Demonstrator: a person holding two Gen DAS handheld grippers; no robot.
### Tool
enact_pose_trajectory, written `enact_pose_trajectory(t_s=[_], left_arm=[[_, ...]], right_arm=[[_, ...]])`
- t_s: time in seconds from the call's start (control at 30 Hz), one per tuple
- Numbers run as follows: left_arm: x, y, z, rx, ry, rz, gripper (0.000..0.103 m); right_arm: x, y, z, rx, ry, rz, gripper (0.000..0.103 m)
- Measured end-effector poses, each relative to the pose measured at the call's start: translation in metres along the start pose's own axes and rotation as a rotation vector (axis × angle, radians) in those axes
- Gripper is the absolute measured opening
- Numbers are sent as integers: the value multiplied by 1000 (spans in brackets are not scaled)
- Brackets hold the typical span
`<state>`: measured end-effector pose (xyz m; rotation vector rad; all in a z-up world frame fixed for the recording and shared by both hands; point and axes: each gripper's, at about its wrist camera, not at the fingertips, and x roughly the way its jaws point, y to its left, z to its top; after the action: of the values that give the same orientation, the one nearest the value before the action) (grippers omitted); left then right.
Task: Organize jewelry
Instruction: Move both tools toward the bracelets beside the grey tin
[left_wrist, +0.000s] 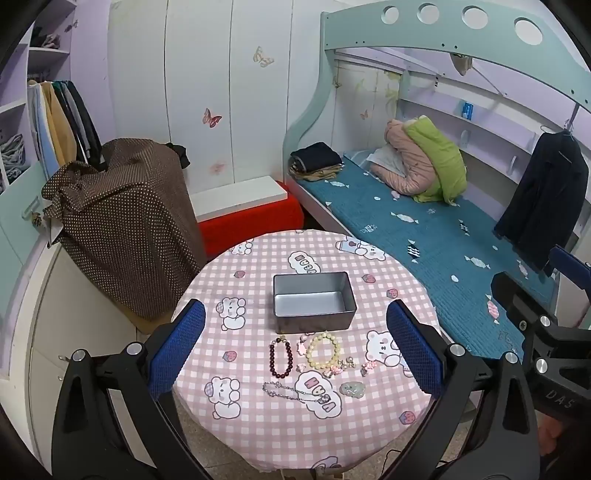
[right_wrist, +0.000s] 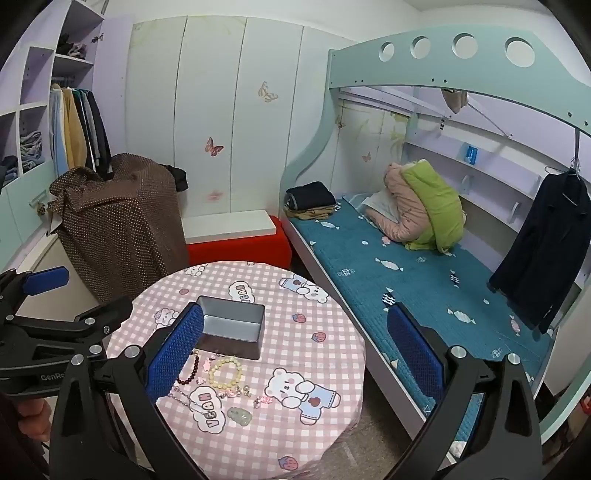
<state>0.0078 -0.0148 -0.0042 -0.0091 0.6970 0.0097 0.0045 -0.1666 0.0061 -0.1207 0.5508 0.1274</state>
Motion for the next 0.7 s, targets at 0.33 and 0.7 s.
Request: enact_pose_trajectory(t_s=[0.33, 0.7], left_arm=[[1, -2, 1, 0, 1, -1, 98], [2, -3, 1, -3, 3, 0, 98]], right_arm=[[2, 1, 3, 0, 3, 9, 96], [8, 3, -2, -2, 7, 10, 96]])
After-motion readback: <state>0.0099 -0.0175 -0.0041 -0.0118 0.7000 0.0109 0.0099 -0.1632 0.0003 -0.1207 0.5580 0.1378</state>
